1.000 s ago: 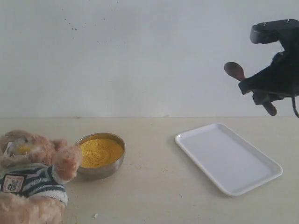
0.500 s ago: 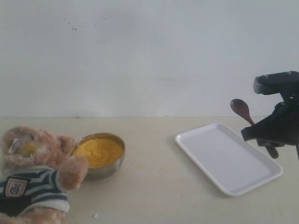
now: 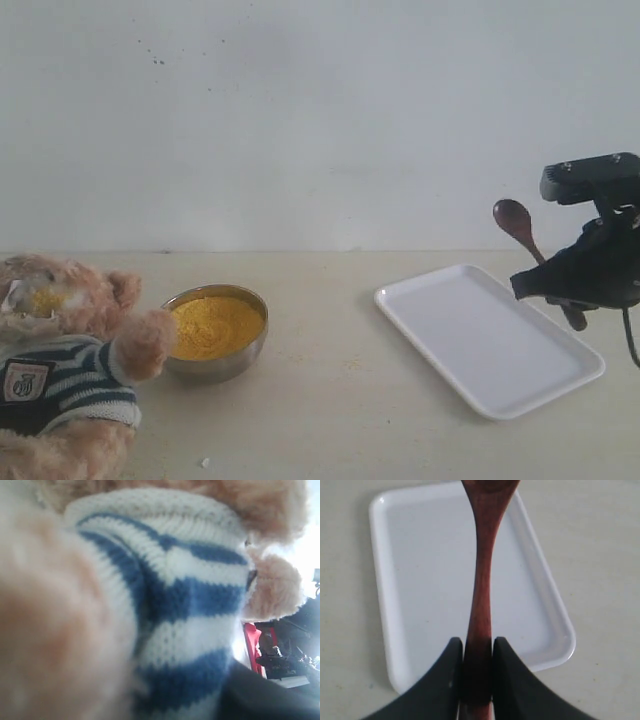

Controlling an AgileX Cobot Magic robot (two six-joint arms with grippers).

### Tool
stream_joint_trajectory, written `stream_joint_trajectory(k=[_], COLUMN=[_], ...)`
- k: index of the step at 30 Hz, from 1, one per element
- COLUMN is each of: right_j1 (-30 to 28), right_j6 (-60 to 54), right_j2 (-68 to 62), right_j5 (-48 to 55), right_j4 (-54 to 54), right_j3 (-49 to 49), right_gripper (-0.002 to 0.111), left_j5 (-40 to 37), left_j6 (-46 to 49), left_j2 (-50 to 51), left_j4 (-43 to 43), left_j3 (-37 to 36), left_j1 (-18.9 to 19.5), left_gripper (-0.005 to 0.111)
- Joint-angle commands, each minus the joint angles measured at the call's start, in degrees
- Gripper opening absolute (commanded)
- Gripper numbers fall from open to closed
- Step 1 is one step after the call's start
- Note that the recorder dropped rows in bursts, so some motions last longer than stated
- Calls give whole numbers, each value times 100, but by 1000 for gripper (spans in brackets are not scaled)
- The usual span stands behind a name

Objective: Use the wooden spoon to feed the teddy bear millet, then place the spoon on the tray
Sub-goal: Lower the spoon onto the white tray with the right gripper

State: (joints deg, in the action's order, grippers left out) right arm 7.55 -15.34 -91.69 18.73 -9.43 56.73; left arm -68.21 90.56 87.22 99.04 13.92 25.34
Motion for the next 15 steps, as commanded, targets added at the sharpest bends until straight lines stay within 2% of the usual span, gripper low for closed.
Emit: stream_joint_trajectory(k=[1,15], right_j1=[28,44], right_j6=[-62,-253], right_j2=[-639,-1656], right_j5=[677,524], right_j4=[-72,-128], right_j3=[451,1025], right_gripper=[0,0], left_j5=[-53,-54], left_j6=[-328,-352], left_j2=[-42,-42], left_j4=[-80,-71], left_j3=[-1,-1], left_j1=[17,17], left_gripper=[4,4])
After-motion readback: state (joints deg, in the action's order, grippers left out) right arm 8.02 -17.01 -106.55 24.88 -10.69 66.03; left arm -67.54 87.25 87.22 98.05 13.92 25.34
